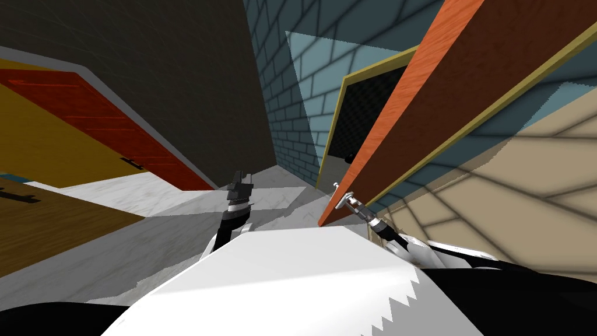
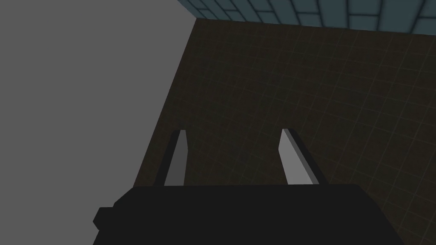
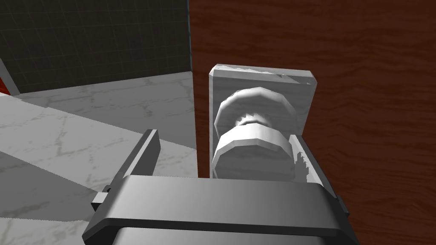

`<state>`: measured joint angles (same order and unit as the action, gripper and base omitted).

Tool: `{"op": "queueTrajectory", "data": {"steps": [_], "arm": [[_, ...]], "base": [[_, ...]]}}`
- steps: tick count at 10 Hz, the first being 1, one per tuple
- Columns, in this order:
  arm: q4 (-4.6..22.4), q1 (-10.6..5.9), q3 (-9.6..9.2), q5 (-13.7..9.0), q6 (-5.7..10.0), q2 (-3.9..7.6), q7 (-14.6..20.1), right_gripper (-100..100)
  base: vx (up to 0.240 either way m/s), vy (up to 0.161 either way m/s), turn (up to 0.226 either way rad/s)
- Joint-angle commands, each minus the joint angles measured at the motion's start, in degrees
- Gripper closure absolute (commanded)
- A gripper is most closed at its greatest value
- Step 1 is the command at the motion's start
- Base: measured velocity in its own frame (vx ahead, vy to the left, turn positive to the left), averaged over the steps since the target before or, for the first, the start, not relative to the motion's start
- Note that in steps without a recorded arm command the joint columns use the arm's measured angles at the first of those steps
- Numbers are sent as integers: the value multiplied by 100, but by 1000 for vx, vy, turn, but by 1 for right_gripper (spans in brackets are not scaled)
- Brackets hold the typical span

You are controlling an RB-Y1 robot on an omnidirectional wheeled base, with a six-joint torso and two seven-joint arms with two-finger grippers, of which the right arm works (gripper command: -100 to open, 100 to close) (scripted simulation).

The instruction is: Pull the door open

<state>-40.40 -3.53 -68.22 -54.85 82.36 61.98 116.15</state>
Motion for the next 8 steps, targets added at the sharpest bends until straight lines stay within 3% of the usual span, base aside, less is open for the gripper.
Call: {"op": "queueTrajectory", "data": {"steps": [1, 5, 6, 8], "arm": [[125, 41, -72, 36, 182, -121, 65, 100], [518, 181, -180, 3, 553, -254, 239, 100], [518, 181, -180, 3, 553, -254, 239, 100], [669, 239, -221, -9, 695, -301, 305, 100]], "base": [[-46, -29, 52], [-52, -47, 62], [-43, -40, 1], [-31, -30, 39]]}}
